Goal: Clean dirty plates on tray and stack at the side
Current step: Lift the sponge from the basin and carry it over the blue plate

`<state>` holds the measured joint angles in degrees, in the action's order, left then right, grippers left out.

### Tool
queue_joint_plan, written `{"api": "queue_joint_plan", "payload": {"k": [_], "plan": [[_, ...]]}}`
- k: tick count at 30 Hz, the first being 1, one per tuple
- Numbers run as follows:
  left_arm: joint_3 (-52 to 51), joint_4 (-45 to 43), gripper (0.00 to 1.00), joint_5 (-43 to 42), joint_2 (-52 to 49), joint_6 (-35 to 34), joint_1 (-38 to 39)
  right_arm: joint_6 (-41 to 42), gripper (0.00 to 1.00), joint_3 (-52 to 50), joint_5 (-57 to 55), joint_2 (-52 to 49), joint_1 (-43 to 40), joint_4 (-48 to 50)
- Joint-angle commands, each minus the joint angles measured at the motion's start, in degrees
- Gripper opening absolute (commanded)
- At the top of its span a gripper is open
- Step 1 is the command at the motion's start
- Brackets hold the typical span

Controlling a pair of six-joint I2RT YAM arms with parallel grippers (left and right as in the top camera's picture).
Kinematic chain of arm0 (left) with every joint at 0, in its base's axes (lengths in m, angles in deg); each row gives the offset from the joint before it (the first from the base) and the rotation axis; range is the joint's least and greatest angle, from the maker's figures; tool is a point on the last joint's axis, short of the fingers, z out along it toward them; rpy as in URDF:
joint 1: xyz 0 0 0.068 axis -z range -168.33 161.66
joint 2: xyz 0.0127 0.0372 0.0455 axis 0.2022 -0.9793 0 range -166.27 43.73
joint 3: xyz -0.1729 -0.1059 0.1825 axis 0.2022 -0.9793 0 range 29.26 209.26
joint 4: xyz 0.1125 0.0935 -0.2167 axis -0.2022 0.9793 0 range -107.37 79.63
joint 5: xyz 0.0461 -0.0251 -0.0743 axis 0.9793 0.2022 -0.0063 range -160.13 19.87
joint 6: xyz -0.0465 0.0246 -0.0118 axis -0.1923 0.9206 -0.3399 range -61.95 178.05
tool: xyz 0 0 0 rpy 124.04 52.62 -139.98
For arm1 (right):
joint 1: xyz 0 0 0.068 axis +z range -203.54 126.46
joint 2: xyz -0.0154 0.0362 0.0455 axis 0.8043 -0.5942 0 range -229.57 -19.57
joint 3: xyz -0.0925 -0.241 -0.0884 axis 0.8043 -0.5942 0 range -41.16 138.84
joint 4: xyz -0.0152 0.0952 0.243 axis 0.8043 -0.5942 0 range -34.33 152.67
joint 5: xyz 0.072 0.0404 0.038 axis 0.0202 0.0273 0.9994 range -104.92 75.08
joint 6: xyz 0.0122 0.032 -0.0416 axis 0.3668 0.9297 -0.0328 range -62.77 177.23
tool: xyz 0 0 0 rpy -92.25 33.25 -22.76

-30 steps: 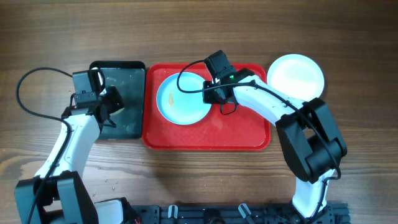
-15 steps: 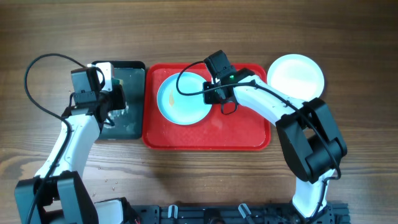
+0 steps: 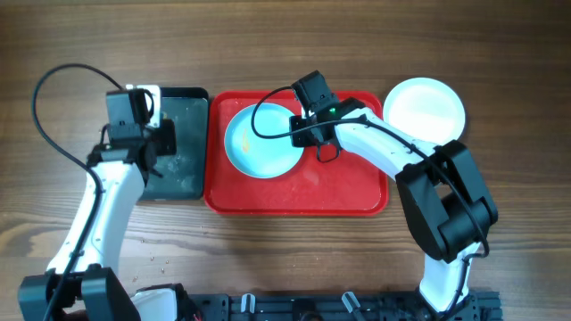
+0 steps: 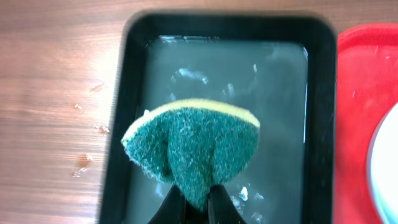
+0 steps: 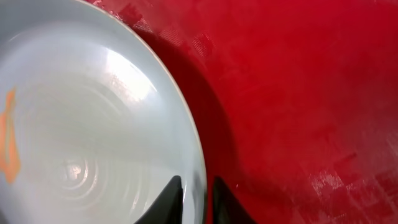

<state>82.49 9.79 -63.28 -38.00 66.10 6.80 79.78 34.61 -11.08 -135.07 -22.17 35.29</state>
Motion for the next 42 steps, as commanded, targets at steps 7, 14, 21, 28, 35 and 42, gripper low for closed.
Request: {"api": "queue_joint_plan", "payload": {"k": [7, 14, 21, 28, 35, 42], "plan": [[13.18, 9.86, 0.04, -1.4, 0.24, 0.52, 0.63, -1.49, 0.04, -0.24, 3.5, -0.85, 0.28, -0.24], [13.09, 11.08, 0.04, -1.86, -2.62, 0.52, 5.62, -1.29, 0.04, -0.24, 10.19, -0.85, 0.28, -0.31], [12.44, 13.18, 0.04, -1.9, -2.78, 0.48, 6.62, 4.46, 0.18, -0.26, 10.25, -0.87, 0.26, -0.22], [11.65, 12.79, 0.04, -4.87, -2.82, 0.31, 6.62, 1.62, 0.08, -0.52, 3.28, -2.56, 0.28, 4.24], [11.65, 12.28, 0.04, -4.9, -2.82, 0.57, 6.62, 3.28, 0.04, -0.5, 3.41, 0.13, -0.22, 0.72], [11.65, 9.4, 0.04, -4.87, -2.82, 1.25, 6.62, -0.15, 0.18, -0.5, 5.11, 1.27, -0.13, 0.09]]}}
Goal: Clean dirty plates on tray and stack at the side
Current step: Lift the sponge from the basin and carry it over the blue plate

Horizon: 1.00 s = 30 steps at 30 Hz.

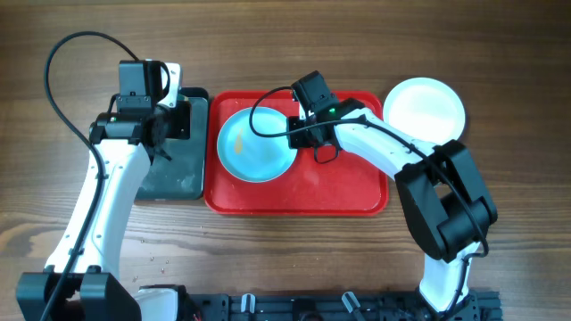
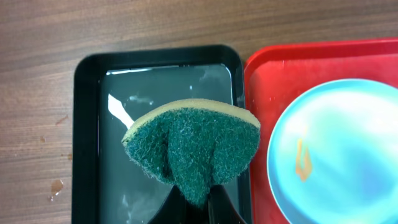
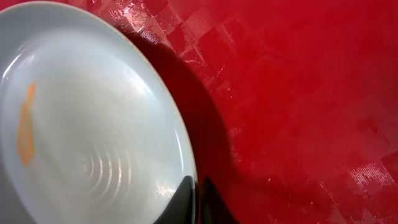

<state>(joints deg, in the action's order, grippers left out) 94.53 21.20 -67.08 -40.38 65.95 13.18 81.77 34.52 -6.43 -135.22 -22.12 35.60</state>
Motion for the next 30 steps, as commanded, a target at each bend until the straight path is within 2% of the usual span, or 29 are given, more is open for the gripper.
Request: {"api": "queue_joint_plan", "payload": {"k": [1, 3, 5, 6, 10, 15, 18, 22, 25, 30], "plan": [[-0.39, -2.91, 0.04, -1.07, -0.44, 2.54, 0.24, -2.23, 0.18, -0.42, 1.2, 1.42, -0.17, -0.22], [-0.39, -3.85, 0.04, -1.07, -0.44, 3.72, 0.24, -2.29, 0.18, -0.42, 2.95, 1.42, -0.17, -0.15], [-0.39, -3.43, 0.04, -1.2, -0.44, 3.67, 0.26, -2.75, 0.12, -0.42, 2.95, 1.42, -0.17, -0.2], [-0.39, -2.8, 0.04, -2.6, -0.44, 3.67, 0.26, -3.17, 0.07, -0.42, 2.97, 1.42, -0.15, -0.24], [-0.42, -1.68, 0.04, -13.11, -0.44, 3.17, 0.26, -3.52, 0.05, -0.42, 5.51, 1.42, -0.13, -0.68], [-0.46, 0.2, 0.04, -17.88, -0.44, -4.85, 0.33, -3.32, 0.05, -0.42, 7.76, 1.42, -0.13, -0.87], [-0.57, 2.75, 0.04, -18.03, -0.44, -5.42, 2.6, -3.32, 0.06, -0.42, 9.14, 1.42, -0.13, -0.61], [-1.11, 2.54, 0.04, -17.33, -1.53, -10.01, 7.82, -3.32, 0.06, -0.42, 9.16, 1.42, -0.13, -0.59], [-1.68, 0.35, 0.04, -13.62, -4.42, -16.22, 10.64, -3.3, 0.06, -0.42, 9.16, 1.42, -0.13, -0.59], [-1.68, -2.6, 0.04, -8.28, -10.25, -19.1, 12.48, -3.34, 0.06, -0.42, 9.14, 1.42, -0.13, -0.61]]}}
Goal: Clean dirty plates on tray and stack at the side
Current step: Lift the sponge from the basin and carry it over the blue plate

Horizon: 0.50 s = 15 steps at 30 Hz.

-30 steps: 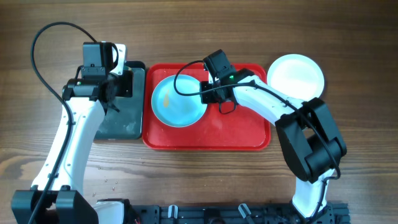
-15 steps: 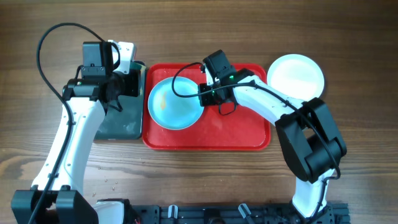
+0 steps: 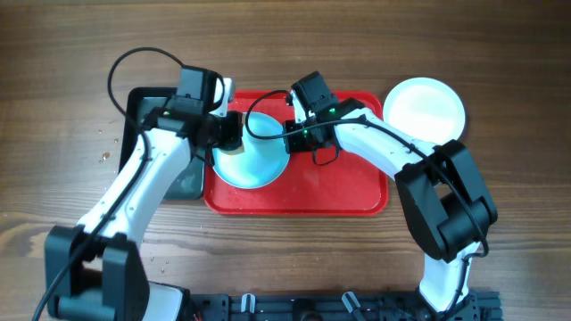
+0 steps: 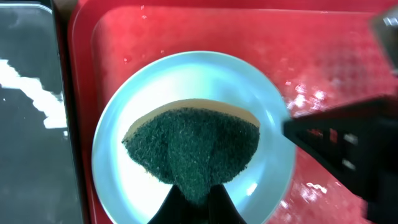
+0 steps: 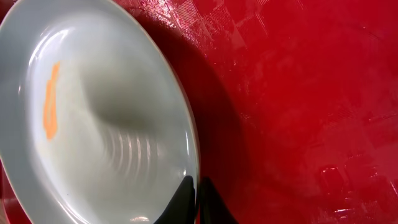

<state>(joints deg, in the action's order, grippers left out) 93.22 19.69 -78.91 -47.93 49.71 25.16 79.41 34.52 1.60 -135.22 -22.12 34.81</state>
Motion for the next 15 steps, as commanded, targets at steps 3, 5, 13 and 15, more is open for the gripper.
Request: {"api": "queue_joint_plan", "payload": {"k": [3, 5, 13, 15], "plan": [[-0.37, -1.07, 0.04, 3.96, -5.35, -2.82, 0.5, -0.98, 0.06, -0.42, 1.11, 1.42, -0.13, 0.17], [-0.37, -1.11, 0.04, 4.04, -7.21, -2.8, 0.5, -0.96, 0.06, -0.42, 1.11, 1.42, -0.13, 0.15], [-0.37, -2.58, 0.04, 7.39, -10.38, -2.84, 0.5, -0.96, 0.06, -0.42, 1.09, 1.38, -0.13, 0.2], [-0.39, -2.8, 0.04, 7.39, -10.58, -2.86, 0.5, -0.96, 0.07, -0.42, 1.09, 1.38, -0.09, 0.2]]}}
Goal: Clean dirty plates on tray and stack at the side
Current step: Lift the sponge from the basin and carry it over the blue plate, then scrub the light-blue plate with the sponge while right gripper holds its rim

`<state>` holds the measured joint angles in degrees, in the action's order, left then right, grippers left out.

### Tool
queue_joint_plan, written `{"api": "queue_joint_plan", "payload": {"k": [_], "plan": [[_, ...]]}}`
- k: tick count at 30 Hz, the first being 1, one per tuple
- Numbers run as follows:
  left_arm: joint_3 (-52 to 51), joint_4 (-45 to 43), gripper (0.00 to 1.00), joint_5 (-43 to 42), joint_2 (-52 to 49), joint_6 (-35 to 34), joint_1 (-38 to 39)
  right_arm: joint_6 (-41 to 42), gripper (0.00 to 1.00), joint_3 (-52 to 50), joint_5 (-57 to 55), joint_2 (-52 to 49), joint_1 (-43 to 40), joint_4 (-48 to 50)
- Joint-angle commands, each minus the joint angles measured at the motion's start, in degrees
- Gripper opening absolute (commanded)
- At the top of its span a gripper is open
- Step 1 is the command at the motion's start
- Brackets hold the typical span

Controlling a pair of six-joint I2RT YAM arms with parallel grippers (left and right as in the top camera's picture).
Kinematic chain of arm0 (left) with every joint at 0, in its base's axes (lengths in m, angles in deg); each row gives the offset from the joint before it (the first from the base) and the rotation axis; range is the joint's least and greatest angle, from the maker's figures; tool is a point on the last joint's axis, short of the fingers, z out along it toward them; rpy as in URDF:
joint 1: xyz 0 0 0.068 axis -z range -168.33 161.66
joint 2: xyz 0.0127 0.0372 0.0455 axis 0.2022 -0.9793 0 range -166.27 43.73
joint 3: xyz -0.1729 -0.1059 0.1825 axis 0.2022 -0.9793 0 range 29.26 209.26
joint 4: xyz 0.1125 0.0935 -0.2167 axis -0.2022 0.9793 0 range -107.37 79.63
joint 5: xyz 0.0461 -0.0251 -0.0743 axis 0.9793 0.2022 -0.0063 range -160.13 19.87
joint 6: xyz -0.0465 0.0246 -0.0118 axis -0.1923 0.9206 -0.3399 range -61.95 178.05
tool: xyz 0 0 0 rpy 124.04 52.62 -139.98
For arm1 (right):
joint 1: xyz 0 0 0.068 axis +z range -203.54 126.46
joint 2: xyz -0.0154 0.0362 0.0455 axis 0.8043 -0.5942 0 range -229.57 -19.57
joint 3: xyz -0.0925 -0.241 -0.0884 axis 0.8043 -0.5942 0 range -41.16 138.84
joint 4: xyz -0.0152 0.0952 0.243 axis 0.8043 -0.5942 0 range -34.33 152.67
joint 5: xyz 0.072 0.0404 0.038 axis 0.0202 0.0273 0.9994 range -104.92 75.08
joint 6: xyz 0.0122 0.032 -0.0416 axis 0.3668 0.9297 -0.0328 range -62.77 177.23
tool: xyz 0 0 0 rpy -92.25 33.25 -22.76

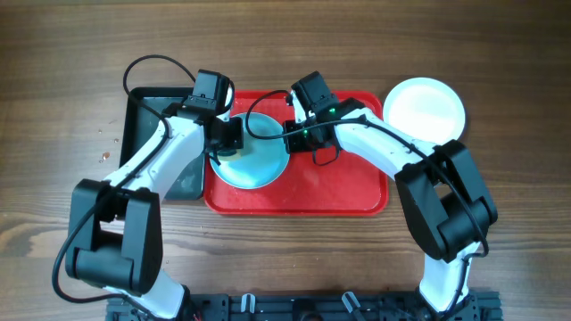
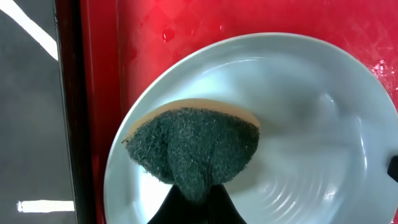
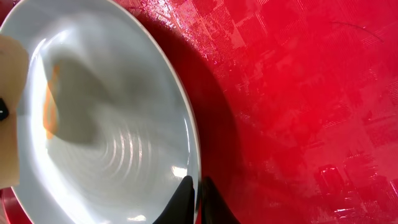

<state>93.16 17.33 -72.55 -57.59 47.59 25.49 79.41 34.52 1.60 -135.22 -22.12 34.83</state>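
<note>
A pale blue plate (image 1: 254, 159) with an orange smear (image 3: 50, 112) is tilted up on the red tray (image 1: 339, 192). My right gripper (image 3: 194, 186) is shut on its right rim, one finger each side. My left gripper (image 2: 193, 196) is shut on a green and yellow sponge (image 2: 193, 146), which hangs low over the plate's (image 2: 298, 155) inner face, near its left half. In the right wrist view the sponge's (image 3: 9, 112) pale edge shows at the far left beside the smear. Contact between sponge and plate cannot be told.
A black water tray (image 1: 152, 134) lies left of the red tray. A clean white plate (image 1: 426, 109) sits on the wooden table at the right. Small crumbs (image 1: 105, 156) dot the wood to the left. Cables loop above both wrists.
My left gripper has come down closer over the plate's left half with the sponge. The sponge now shows at the left of the right wrist view. The right gripper holds still.
My left gripper first held the sponge over the black water tray while the right gripper straddled the plate's rim. Then the right gripper was shut on the rim and the plate tilted up. The sponge stood over the plate, and now sits lower by the smear.
</note>
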Motion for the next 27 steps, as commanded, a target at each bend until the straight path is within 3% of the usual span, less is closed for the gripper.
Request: {"api": "queue_joint_plan", "payload": {"k": [1, 6, 21, 24, 27], "plan": [[-0.31, -0.55, 0.04, 1.03, -0.92, -0.72, 0.17, -0.96, 0.08, -0.42, 1.09, 1.38, -0.09, 0.17], [-0.33, -0.66, 0.04, 1.03, -0.94, -0.72, 0.17, -0.96, 0.14, -0.42, 1.07, 0.85, -0.09, 0.42], [-0.33, -0.66, 0.04, 1.03, -0.94, -0.72, 0.17, 0.55, 0.14, -3.17, -0.17, 0.74, -0.09, 3.34], [-0.33, -0.63, 0.04, 1.01, -0.94, -0.72, 0.17, 0.57, 0.04, -3.39, -0.17, 0.74, -0.09, 3.82], [-0.33, -0.61, 0.04, 1.05, -0.94, -0.68, 0.17, 0.55, 0.04, -3.39, -0.15, 0.74, -0.09, 3.82]]}}
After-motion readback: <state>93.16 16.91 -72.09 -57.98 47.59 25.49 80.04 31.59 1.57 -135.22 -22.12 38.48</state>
